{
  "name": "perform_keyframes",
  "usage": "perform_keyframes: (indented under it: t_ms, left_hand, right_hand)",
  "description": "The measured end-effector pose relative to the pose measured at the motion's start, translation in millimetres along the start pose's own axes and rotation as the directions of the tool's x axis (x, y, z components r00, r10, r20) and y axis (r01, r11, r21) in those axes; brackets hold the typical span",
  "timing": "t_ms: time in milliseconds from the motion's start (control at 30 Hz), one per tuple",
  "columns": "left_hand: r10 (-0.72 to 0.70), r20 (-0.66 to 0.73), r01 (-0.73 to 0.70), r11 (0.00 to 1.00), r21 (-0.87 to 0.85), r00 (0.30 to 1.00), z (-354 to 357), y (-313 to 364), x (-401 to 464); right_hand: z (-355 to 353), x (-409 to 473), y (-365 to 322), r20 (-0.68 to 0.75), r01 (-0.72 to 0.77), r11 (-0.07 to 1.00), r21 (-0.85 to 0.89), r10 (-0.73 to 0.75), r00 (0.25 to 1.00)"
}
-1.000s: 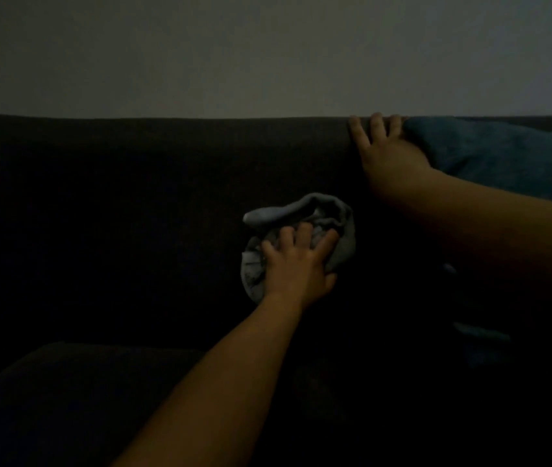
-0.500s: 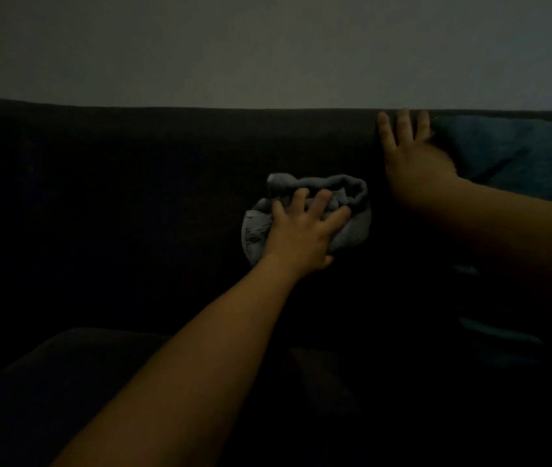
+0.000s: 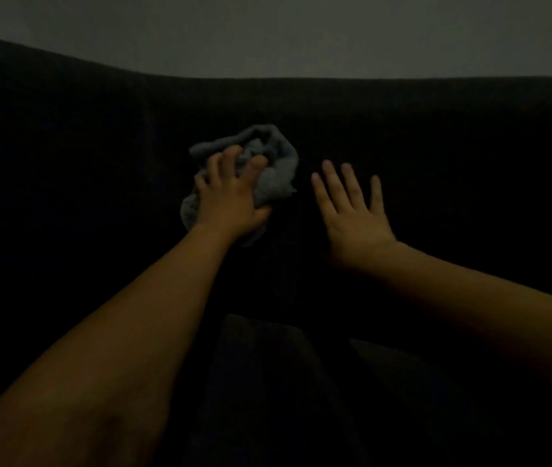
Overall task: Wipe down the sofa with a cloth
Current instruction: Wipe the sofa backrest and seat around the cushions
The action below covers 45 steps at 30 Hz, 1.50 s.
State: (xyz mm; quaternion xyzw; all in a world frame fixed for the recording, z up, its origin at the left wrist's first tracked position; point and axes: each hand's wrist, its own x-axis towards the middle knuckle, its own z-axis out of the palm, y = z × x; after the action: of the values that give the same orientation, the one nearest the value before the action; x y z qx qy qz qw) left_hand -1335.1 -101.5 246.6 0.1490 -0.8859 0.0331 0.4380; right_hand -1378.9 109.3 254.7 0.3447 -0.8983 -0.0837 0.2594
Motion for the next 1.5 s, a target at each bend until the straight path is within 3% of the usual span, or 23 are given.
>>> perform_keyframes:
  t_ms: [133,200,300,367,467,533,633,700,767,800,867,900,967,1067,1133,1200,1233,1267,1333,1367,1433,1500]
  left_hand:
    - [-0.337,-0.057,0.322,0.930,-0.179,0.940,10.0,-55.3,-6.9]
    - [-0.389,-0.082,0.362,0.904,-0.227,0.918,16.4,-56.6,-13.5]
    - [-0.451,-0.073,0.412,0.861,-0.299,0.889,27.5,-44.7,-36.6]
    - [-0.430,0.017,0.414,0.856,-0.309,0.903,36.9,-44.9,-63.2]
    - [-0.322,0.270,0.360,0.927,-0.104,0.907,51.8,-65.5,-121.9]
    - [-0.292,0.481,0.343,0.939,-0.018,0.826,60.8,-71.2,-150.2]
    - [-0.296,0.631,0.422,0.905,-0.056,0.718,44.6,-75.5,-124.1]
    - [-0.219,0.586,0.369,0.917,-0.149,0.780,26.1,-82.8,-98.4]
    - [-0.224,0.357,0.334,0.898,-0.285,0.907,19.7,-80.9,-96.4]
    - [-0.275,0.220,0.341,0.866,-0.365,0.936,20.6,-72.1,-98.7]
    - [-0.375,0.022,0.344,0.823,-0.453,0.927,27.6,-47.6,-95.4]
    - [-0.395,-0.010,0.354,0.834,-0.423,0.919,32.8,-37.9,-91.3]
    - [-0.368,0.039,0.362,0.885,-0.293,0.929,44.0,-29.1,-91.2]
    - [-0.209,0.316,0.236,0.971,-0.050,0.926,66.3,-24.4,-131.2]
    - [-0.129,0.526,0.124,0.991,0.045,0.841,62.5,-20.3,-150.5]
    - [-0.136,0.647,0.167,0.986,0.014,0.751,47.2,-19.5,-134.8]
    - [-0.149,0.654,0.248,0.967,-0.062,0.742,35.6,-16.4,-124.3]
    - [-0.169,0.598,0.329,0.929,-0.168,0.783,23.1,-12.6,-114.4]
    - [-0.257,0.331,0.381,0.835,-0.398,0.908,2.1,1.1,-92.3]
    - [-0.286,0.196,0.345,0.817,-0.461,0.938,-5.6,12.3,-77.7]
    - [-0.244,0.085,0.254,0.842,-0.476,0.966,-15.1,36.4,-48.2]
    - [-0.150,0.144,0.192,0.917,-0.350,0.978,-8.4,58.4,-41.4]
  right_hand:
    - [28.5,13.3,-34.7,-0.023,-0.153,0.980,-0.126,0.151,0.988]
    - [37.2,14.9,-36.8,-0.094,-0.182,0.974,-0.132,0.170,0.981]
    - [36.6,12.3,-41.4,-0.087,-0.184,0.968,-0.168,0.171,0.981]
    - [35.1,9.4,-44.2,-0.061,-0.201,0.964,-0.175,0.193,0.979]
    - [31.5,5.2,-48.4,-0.041,-0.194,0.964,-0.183,0.190,0.981]
    - [29.7,3.3,-47.5,-0.033,-0.187,0.962,-0.201,0.184,0.982]
    - [29.4,4.1,-45.3,-0.043,-0.196,0.953,-0.231,0.191,0.981]
    - [30.9,6.7,-47.2,-0.072,-0.191,0.951,-0.244,0.178,0.981]
    - [37.5,8.0,-45.6,-0.114,-0.185,0.948,-0.258,0.160,0.980]
    - [41.8,8.2,-42.5,-0.139,-0.180,0.948,-0.263,0.147,0.979]
    - [51.1,9.7,-34.9,-0.188,-0.155,0.949,-0.275,0.105,0.977]
    - [54.8,10.6,-31.2,-0.210,-0.135,0.950,-0.281,0.076,0.975]
    - [60.7,11.2,-24.6,-0.233,-0.079,0.955,-0.286,0.011,0.973]
    - [62.4,8.3,-22.7,-0.203,-0.059,0.959,-0.279,0.001,0.979]
    - [55.7,2.1,-28.7,-0.147,-0.067,0.966,-0.249,0.031,0.989]
    - [52.7,-14.0,-33.1,-0.064,-0.030,0.970,-0.243,0.015,0.998]
    - [53.0,-26.6,-32.8,-0.017,-0.011,0.971,-0.238,0.007,1.000]
    - [54.0,-42.1,-29.1,0.016,-0.018,0.977,-0.211,0.022,1.000]
    - [63.2,-76.8,-10.2,0.048,-0.156,0.981,-0.117,0.162,0.986]
    - [71.7,-93.9,2.0,0.063,-0.251,0.964,-0.084,0.257,0.964]
    - [94.9,-125.0,20.0,0.112,-0.396,0.915,-0.085,0.403,0.908]
    - [123.5,-146.7,27.4,0.170,-0.477,0.875,-0.085,0.485,0.858]
